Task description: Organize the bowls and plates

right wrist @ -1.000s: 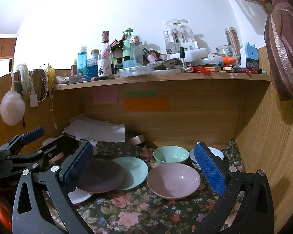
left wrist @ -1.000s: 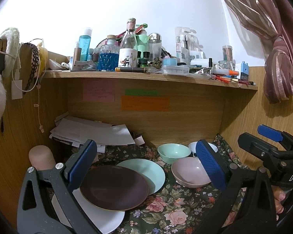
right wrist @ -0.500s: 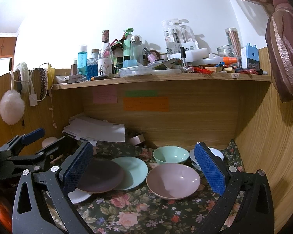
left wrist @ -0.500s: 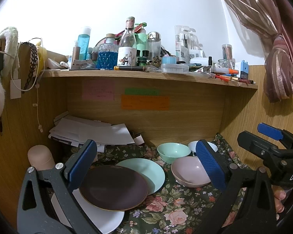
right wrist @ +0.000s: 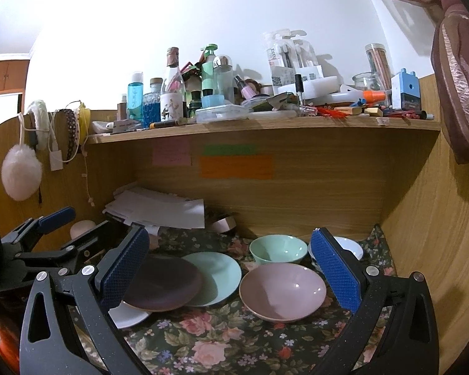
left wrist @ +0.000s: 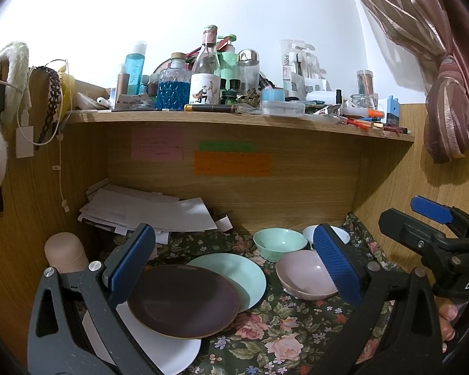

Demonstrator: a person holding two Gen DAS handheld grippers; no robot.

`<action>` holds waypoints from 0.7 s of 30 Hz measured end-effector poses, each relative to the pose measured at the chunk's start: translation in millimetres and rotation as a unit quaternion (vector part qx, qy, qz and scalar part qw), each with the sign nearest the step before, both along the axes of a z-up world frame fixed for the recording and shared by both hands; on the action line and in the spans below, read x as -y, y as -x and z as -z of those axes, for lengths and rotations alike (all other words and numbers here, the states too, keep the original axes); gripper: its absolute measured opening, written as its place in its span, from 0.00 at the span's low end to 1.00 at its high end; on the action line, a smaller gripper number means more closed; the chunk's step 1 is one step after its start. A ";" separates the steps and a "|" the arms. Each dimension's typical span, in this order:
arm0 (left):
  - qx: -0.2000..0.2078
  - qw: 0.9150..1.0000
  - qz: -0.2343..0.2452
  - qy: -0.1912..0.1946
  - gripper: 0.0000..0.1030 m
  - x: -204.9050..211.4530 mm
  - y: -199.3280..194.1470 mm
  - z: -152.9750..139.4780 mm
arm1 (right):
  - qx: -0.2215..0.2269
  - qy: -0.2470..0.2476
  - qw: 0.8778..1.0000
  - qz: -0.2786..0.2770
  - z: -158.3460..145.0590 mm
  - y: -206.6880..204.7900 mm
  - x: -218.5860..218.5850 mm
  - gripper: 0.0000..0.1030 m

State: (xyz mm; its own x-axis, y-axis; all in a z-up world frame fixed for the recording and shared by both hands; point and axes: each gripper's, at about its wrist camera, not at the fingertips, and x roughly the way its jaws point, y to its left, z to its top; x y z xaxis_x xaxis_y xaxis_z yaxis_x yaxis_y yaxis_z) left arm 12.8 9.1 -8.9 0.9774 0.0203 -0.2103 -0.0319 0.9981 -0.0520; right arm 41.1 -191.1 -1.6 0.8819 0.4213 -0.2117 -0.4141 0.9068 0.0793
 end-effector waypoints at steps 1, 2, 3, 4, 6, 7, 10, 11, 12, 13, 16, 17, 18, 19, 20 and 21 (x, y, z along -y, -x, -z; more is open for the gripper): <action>-0.002 1.000 0.000 0.001 1.00 -1.1 -1.3 1.1 | 0.000 0.000 1.000 -0.002 0.3 -0.8 -0.4 1.00; -0.004 1.000 0.000 0.003 1.00 -2.4 -2.3 2.1 | -0.001 0.001 1.000 -0.003 1.0 -1.9 -0.9 1.00; -0.008 1.000 0.000 0.005 1.00 -3.9 -4.2 3.7 | -0.001 0.004 1.000 -0.008 2.0 -3.6 -2.8 1.00; -0.011 1.000 0.000 0.007 1.00 -5.8 -5.8 5.0 | -0.004 0.005 1.000 -0.012 3.0 -5.5 -4.2 1.00; -0.020 1.000 -0.001 0.010 1.00 -10.3 -9.2 8.2 | -0.009 0.009 1.000 -0.018 6.0 -9.8 -7.6 1.00; -0.025 1.000 -0.002 0.011 1.00 -12.9 -11.2 10.3 | -0.013 0.010 1.000 -0.023 8.0 -12.8 -9.9 1.00; -0.037 0.999 -0.010 0.013 1.00 -21.2 -16.6 17.8 | -0.028 0.016 0.999 -0.036 15.0 -22.7 -18.5 1.00; -0.042 0.999 -0.014 0.013 1.00 -24.3 -18.4 20.8 | -0.031 0.017 0.999 -0.040 17.5 -25.3 -21.4 1.00; -0.047 0.999 -0.017 0.013 1.00 -27.5 -20.2 23.8 | -0.036 0.019 0.998 -0.045 20.3 -29.4 -25.5 1.00; -0.053 0.998 -0.019 0.013 1.00 -31.0 -22.4 27.1 | -0.039 0.019 0.998 -0.050 22.5 -31.8 -27.9 1.00; -0.076 0.997 -0.029 0.015 1.00 -43.7 -30.8 37.6 | -0.051 0.023 0.996 -0.064 30.2 -42.9 -37.5 1.00; -0.082 0.996 -0.036 0.013 1.00 -47.7 -33.5 41.5 | -0.056 0.026 0.996 -0.068 32.9 -47.7 -41.4 1.00; -0.089 0.995 -0.044 0.010 0.97 -51.5 -36.3 45.4 | -0.060 0.029 0.995 -0.069 35.1 -51.9 -44.7 1.00; -0.098 0.994 -0.053 0.008 0.93 -57.2 -39.1 50.7 | -0.064 0.031 0.995 -0.068 38.0 -57.1 -48.3 1.00; -0.105 0.993 -0.058 0.008 0.92 -62.0 -41.9 54.2 | -0.067 0.034 0.995 -0.069 41.2 -62.0 -51.8 1.00; -0.113 0.992 -0.062 0.009 0.90 -66.6 -44.2 58.5 | -0.071 0.037 0.994 -0.071 44.3 -66.1 -54.9 1.00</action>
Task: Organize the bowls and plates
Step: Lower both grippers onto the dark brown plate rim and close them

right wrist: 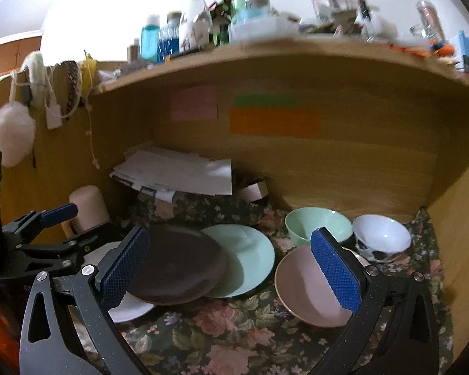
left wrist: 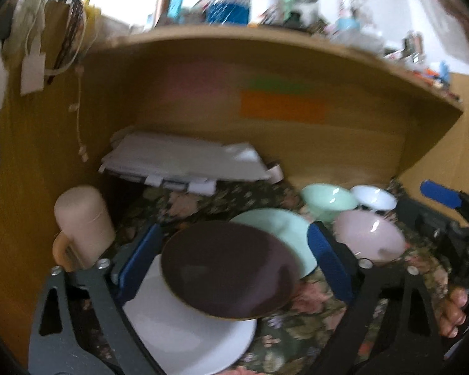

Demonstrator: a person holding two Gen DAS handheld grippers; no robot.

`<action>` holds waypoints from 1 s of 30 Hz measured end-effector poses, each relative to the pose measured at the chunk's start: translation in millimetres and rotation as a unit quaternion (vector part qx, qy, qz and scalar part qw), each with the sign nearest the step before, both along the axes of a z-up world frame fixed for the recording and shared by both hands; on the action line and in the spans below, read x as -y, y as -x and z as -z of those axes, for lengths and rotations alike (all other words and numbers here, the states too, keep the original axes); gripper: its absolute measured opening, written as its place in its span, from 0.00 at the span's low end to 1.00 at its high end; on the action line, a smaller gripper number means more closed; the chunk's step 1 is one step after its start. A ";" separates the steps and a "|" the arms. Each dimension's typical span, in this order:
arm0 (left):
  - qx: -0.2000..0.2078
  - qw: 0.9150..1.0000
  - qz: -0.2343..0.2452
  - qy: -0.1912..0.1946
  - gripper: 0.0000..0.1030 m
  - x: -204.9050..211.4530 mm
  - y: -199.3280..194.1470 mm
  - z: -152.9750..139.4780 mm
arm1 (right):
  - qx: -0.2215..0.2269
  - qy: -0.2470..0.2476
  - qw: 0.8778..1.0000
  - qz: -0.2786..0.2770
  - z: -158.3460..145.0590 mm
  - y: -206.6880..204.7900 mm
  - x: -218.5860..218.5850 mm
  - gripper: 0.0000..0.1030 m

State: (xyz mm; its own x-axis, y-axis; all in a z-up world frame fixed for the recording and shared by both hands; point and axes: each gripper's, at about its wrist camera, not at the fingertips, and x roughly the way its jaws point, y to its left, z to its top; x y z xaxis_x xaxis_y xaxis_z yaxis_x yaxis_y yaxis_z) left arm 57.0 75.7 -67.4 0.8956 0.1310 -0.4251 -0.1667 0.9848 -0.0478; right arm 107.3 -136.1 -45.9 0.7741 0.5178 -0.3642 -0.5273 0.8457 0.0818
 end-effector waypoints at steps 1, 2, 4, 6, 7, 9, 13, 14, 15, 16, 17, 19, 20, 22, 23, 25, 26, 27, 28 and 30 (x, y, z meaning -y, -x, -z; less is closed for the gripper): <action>-0.008 1.000 -0.004 0.002 0.88 -5.3 -2.4 4.9 | -0.005 0.003 1.000 -0.003 3.2 -4.4 -3.2 1.00; -0.016 1.000 -0.008 0.003 0.87 -10.9 -5.0 10.0 | -0.012 0.005 1.000 -0.007 6.6 -8.5 -6.3 1.00; -0.032 0.999 -0.012 0.005 0.82 -20.1 -10.5 18.7 | -0.030 0.011 0.999 -0.018 14.3 -19.8 -13.7 1.00; -0.048 0.999 -0.013 0.009 0.78 -29.1 -16.0 27.6 | -0.047 0.015 0.998 -0.025 21.1 -29.4 -21.0 1.00; -0.057 0.998 -0.013 0.013 0.75 -34.5 -18.7 32.8 | -0.058 0.016 0.998 -0.032 25.5 -35.2 -25.3 0.97; -0.071 0.997 -0.013 0.019 0.72 -42.2 -23.2 40.3 | -0.080 0.022 0.996 -0.044 33.4 -46.4 -33.6 0.89; -0.093 0.995 -0.011 0.034 0.72 -54.6 -31.4 53.7 | -0.119 0.041 0.990 -0.060 50.1 -70.2 -48.7 0.76; -0.100 0.994 -0.010 0.042 0.72 -58.4 -33.8 57.6 | -0.127 0.047 0.989 -0.060 54.1 -75.6 -51.8 0.72; -0.107 0.993 -0.009 0.049 0.72 -60.6 -36.6 61.2 | -0.136 0.054 0.987 -0.062 58.4 -81.3 -54.8 0.70; -0.115 0.992 -0.009 0.056 0.72 -64.5 -39.0 65.8 | -0.148 0.061 0.985 -0.066 63.7 -87.9 -58.4 0.67; -0.120 0.991 -0.010 0.060 0.72 -65.9 -40.1 68.0 | -0.157 0.067 0.983 -0.070 67.2 -92.3 -60.7 0.64; -0.128 0.990 -0.021 0.061 0.72 -70.6 -42.3 73.7 | -0.172 0.080 0.979 -0.073 75.1 -103.1 -66.2 0.63; -0.130 0.989 -0.025 0.062 0.72 -73.0 -43.8 76.1 | -0.175 0.086 0.978 -0.073 78.3 -106.6 -69.1 0.62; -0.140 0.987 -0.029 0.071 0.72 -79.2 -47.4 81.5 | -0.187 0.098 0.975 -0.075 85.4 -114.4 -75.6 0.59; -0.144 0.986 -0.031 0.076 0.72 -82.4 -49.2 84.0 | -0.191 0.104 0.973 -0.077 88.8 -117.9 -78.5 0.55; -0.155 0.984 -0.031 0.087 0.72 -87.5 -52.2 88.7 | -0.204 0.114 0.969 -0.084 95.6 -125.2 -85.4 0.51; -0.160 0.983 -0.030 0.091 0.72 -89.2 -53.8 90.8 | -0.207 0.117 0.967 -0.087 98.2 -127.9 -87.5 0.50; -0.163 0.982 -0.029 0.092 0.72 -90.5 -55.9 92.6 | -0.211 0.120 0.966 -0.088 101.3 -130.9 -89.5 0.49; -0.166 0.981 -0.030 0.093 0.72 -91.2 -56.7 93.4 | -0.213 0.122 0.965 -0.088 103.7 -133.3 -91.6 0.48; -0.169 0.980 -0.028 0.097 0.72 -92.1 -58.2 94.8 | -0.219 0.123 0.964 -0.091 108.4 -138.3 -94.2 0.45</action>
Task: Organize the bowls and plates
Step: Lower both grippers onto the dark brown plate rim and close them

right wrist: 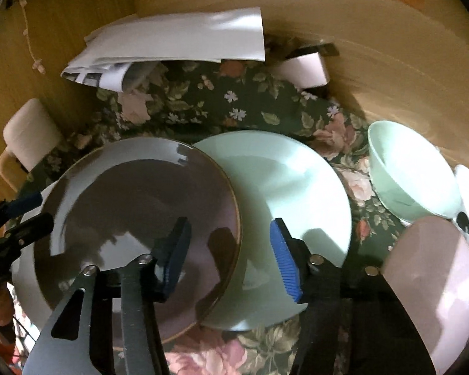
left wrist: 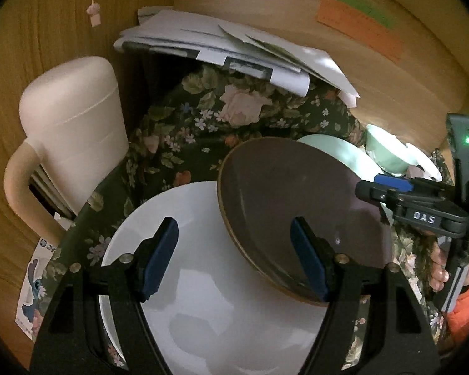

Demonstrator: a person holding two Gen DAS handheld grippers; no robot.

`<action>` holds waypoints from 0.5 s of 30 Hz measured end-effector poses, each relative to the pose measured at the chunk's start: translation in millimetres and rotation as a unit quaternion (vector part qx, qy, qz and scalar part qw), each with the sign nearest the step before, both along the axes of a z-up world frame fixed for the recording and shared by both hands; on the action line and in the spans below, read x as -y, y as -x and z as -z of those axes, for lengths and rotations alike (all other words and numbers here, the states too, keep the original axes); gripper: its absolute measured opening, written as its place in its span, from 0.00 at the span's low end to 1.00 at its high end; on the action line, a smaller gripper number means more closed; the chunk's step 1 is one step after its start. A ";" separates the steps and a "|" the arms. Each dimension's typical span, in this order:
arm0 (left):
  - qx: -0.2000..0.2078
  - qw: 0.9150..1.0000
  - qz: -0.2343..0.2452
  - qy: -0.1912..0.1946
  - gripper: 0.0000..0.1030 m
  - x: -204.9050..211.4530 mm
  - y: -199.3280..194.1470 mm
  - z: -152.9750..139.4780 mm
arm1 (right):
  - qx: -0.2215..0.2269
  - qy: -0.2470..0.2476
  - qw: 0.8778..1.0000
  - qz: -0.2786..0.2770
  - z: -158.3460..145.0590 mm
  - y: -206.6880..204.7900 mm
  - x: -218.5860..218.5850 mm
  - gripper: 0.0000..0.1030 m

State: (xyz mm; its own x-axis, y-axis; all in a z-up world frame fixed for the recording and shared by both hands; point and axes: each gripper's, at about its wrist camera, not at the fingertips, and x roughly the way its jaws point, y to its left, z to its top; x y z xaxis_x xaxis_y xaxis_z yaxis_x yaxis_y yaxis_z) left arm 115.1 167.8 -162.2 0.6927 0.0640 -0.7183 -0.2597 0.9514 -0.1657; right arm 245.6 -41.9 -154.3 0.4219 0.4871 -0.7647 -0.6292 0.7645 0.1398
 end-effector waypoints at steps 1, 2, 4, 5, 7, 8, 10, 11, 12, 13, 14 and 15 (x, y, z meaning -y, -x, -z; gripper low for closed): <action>-0.001 1.000 0.002 0.002 0.72 -0.1 -0.7 0.5 | -0.004 -0.001 1.000 -0.002 2.2 -2.7 -1.2 0.43; -0.003 1.000 0.004 0.005 0.72 -0.1 -1.6 0.9 | -0.010 -0.003 1.000 -0.003 4.1 -4.7 -1.8 0.42; -0.006 1.000 0.009 0.011 0.70 -0.4 -2.9 1.7 | -0.020 -0.005 1.000 -0.008 6.9 -8.8 -3.0 0.39; -0.009 1.000 0.010 0.013 0.69 -0.6 -4.2 2.4 | -0.023 -0.005 1.000 -0.009 7.2 -9.4 -3.6 0.38; -0.014 1.000 0.013 0.020 0.62 -0.7 -6.5 3.9 | -0.027 -0.005 1.000 -0.012 9.0 -11.1 -7.6 0.38; -0.017 0.999 0.014 0.023 0.60 -0.6 -7.6 4.9 | -0.028 -0.005 0.999 -0.014 9.7 -11.8 -8.3 0.38; -0.026 0.999 0.015 0.031 0.52 -0.9 -9.7 8.0 | -0.034 -0.008 0.999 -0.016 11.0 -13.8 -10.1 0.38; -0.029 0.999 0.016 0.035 0.49 -0.8 -10.7 9.5 | -0.037 -0.010 0.999 -0.017 11.3 -14.6 -10.2 0.38; -0.031 0.999 0.018 0.038 0.46 -1.2 -12.0 11.1 | -0.040 -0.013 0.999 -0.018 11.6 -15.8 -9.4 0.37; -0.032 0.998 0.020 0.042 0.45 -1.4 -12.3 11.5 | -0.042 -0.016 0.999 -0.019 12.5 -16.7 -12.1 0.36; -0.031 0.998 0.020 0.044 0.44 -1.6 -12.3 11.4 | -0.044 -0.018 0.999 -0.020 12.5 -17.2 -11.7 0.35; -0.030 0.998 0.021 0.045 0.42 -1.7 -12.4 11.1 | -0.046 -0.020 0.998 -0.022 12.6 -17.2 -11.7 0.34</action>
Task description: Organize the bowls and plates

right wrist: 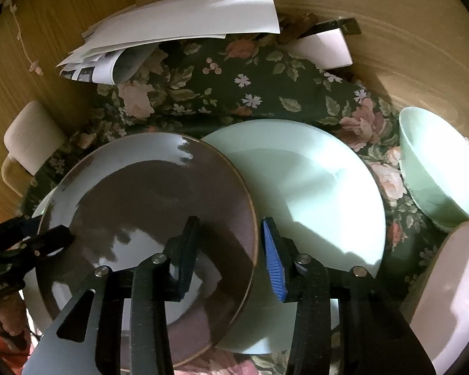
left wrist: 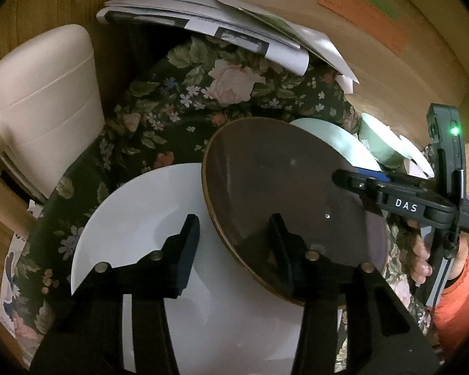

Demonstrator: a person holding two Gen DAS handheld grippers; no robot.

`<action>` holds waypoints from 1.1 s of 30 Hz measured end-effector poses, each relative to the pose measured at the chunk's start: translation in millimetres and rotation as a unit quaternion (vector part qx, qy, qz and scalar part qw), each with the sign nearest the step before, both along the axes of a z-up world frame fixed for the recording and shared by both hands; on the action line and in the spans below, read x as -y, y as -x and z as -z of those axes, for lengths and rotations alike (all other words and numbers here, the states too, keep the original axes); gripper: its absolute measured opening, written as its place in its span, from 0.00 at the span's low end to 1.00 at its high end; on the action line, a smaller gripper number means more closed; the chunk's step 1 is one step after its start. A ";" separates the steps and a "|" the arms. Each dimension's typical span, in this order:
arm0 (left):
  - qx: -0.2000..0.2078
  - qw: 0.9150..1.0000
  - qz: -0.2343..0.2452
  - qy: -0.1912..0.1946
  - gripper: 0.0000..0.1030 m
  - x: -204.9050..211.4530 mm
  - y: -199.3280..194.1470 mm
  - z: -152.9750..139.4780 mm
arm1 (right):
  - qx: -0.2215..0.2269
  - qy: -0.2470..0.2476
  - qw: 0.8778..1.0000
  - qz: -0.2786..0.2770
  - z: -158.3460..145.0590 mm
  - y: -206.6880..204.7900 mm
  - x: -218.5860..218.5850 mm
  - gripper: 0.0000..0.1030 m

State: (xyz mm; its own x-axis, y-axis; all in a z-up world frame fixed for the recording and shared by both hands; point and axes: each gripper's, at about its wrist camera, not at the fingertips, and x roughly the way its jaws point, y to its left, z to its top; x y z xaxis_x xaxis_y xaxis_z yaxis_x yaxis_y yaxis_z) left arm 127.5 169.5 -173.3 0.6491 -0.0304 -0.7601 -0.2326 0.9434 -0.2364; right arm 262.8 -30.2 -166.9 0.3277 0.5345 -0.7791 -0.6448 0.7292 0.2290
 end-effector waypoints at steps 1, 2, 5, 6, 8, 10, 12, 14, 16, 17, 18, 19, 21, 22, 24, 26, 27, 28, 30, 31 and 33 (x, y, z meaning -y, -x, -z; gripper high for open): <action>0.000 1.000 0.001 0.001 0.42 0.0 0.0 -0.4 | -0.001 -0.001 1.000 0.000 -0.1 -0.3 0.9 0.33; 0.001 1.000 0.003 0.003 0.41 0.0 -0.2 -0.4 | -0.001 -0.002 1.000 0.000 0.7 -0.4 0.1 0.33; 0.002 1.000 0.013 0.008 0.35 3.3 -0.8 -0.4 | -0.002 -0.004 1.000 0.000 1.2 -0.1 0.4 0.32; 0.001 1.000 0.020 0.006 0.32 6.1 -1.9 -0.8 | 0.001 -0.004 1.000 0.002 1.4 0.2 0.7 0.31; 0.003 1.000 0.012 -0.008 0.32 10.9 -2.0 -1.9 | 0.000 -0.003 1.000 0.003 2.2 0.3 -1.0 0.31; 0.004 1.000 0.008 -0.009 0.32 11.9 -1.8 -1.7 | -0.002 -0.004 1.000 0.005 1.6 0.0 2.7 0.29; 0.003 1.000 0.006 -0.003 0.32 9.9 -1.7 -1.5 | -0.001 -0.006 1.000 0.007 0.5 0.5 6.1 0.27; 0.003 1.000 0.001 0.000 0.32 8.5 -1.2 -1.6 | -0.002 -0.008 1.000 0.007 -0.9 1.7 10.1 0.26; 0.007 1.000 0.002 -0.002 0.32 9.5 0.3 -2.2 | -0.002 -0.007 1.000 0.009 -0.7 4.0 12.8 0.26; 0.008 1.000 0.003 -0.005 0.32 10.5 1.3 -2.9 | -0.001 -0.006 1.000 0.011 -0.8 5.4 14.1 0.26; 0.010 1.000 0.003 -0.008 0.32 12.2 2.3 -3.6 | -0.001 -0.007 1.000 0.013 -1.4 6.9 15.3 0.26; 0.013 1.000 0.004 -0.010 0.32 13.7 3.5 -4.6 | 0.001 -0.009 1.000 0.016 -2.6 8.8 17.5 0.26; 0.018 1.000 0.007 -0.013 0.32 16.4 6.1 -7.5 | 0.008 -0.012 1.000 0.020 -6.1 12.9 21.2 0.26; 0.021 1.000 0.008 -0.013 0.32 17.5 7.3 -9.5 | 0.011 -0.014 1.000 0.023 -8.2 15.2 22.3 0.26; 0.027 0.999 0.009 -0.016 0.32 19.6 9.4 -13.0 | 0.015 -0.020 0.999 0.027 -13.6 19.5 27.8 0.26; 0.031 0.999 0.011 -0.014 0.32 21.5 12.4 -16.7 | 0.015 -0.027 0.999 0.031 -18.2 23.0 33.9 0.26; 0.032 0.999 0.011 -0.013 0.32 22.4 13.7 -18.1 | 0.017 -0.029 0.999 0.032 -20.8 25.4 36.9 0.26; 0.033 0.999 0.012 -0.009 0.32 23.3 15.5 -19.7 | 0.018 -0.032 0.999 0.034 -24.0 28.3 40.7 0.26; 0.032 0.999 0.012 -0.001 0.32 25.0 18.4 -21.1 | 0.022 -0.037 0.998 0.037 -28.7 33.8 45.5 0.26; 0.034 0.999 0.012 0.003 0.32 26.2 20.5 -22.1 | 0.025 -0.039 0.998 0.039 -31.1 36.5 48.1 0.26; 0.037 0.999 0.013 0.003 0.33 29.9 23.7 -23.5 | 0.027 -0.044 0.998 0.043 -33.7 42.2 49.3 0.26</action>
State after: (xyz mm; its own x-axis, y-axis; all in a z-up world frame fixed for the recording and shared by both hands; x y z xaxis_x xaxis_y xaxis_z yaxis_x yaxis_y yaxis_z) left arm 103.8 139.6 -149.8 0.7021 -0.0519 -0.7102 -0.1897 0.9476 -0.2569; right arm 220.6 -79.5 -133.2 0.4158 0.5675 -0.7106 -0.5944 0.7610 0.2600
